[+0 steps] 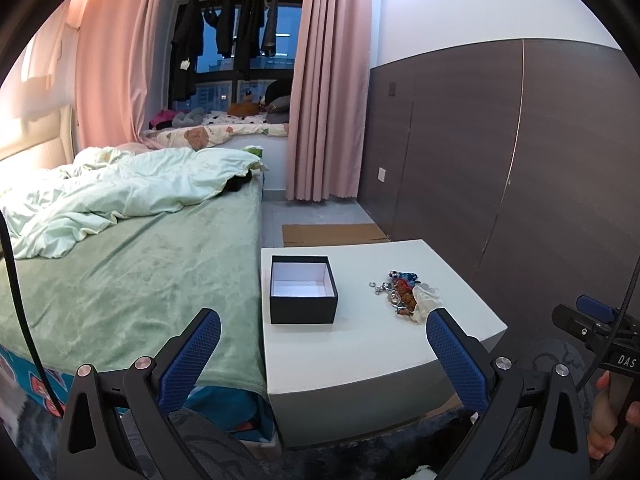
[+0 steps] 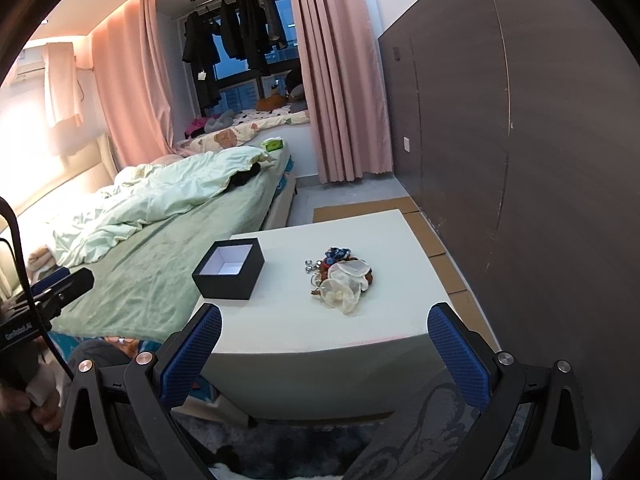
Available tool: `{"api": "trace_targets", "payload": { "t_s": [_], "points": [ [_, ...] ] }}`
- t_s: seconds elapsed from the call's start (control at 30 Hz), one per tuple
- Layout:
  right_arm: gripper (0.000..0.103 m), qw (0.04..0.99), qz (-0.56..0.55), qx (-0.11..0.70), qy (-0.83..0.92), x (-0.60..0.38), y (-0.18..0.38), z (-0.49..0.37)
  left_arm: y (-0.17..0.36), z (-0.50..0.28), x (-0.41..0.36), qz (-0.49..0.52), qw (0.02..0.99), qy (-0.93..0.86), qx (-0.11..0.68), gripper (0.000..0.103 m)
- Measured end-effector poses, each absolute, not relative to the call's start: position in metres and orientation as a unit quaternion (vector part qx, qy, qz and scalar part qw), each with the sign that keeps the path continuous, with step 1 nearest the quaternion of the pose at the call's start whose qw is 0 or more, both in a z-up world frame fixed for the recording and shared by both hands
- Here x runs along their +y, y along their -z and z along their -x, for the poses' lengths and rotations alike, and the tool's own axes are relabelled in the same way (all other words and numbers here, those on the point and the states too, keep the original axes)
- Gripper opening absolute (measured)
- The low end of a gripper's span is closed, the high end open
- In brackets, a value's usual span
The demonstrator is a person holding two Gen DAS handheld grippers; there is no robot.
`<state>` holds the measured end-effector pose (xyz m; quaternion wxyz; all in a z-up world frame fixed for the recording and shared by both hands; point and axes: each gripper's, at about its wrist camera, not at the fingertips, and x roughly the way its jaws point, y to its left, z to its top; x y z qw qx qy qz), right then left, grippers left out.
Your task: Organize jewelry
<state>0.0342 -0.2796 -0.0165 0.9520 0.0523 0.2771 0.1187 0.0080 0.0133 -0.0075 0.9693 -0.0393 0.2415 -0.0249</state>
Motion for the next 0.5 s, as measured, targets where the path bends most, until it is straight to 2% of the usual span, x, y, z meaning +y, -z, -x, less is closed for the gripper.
{"api": "trace_targets", "payload": {
  "t_s": [0.5],
  "points": [
    [0.103, 0.95, -0.053, 0.281, -0.122, -0.276, 0.0149, -0.0364, 0.0065, -0.0161, 0.0171, 0.04, 0.966, 0.023, 0.253, 0.103]
  ]
}}
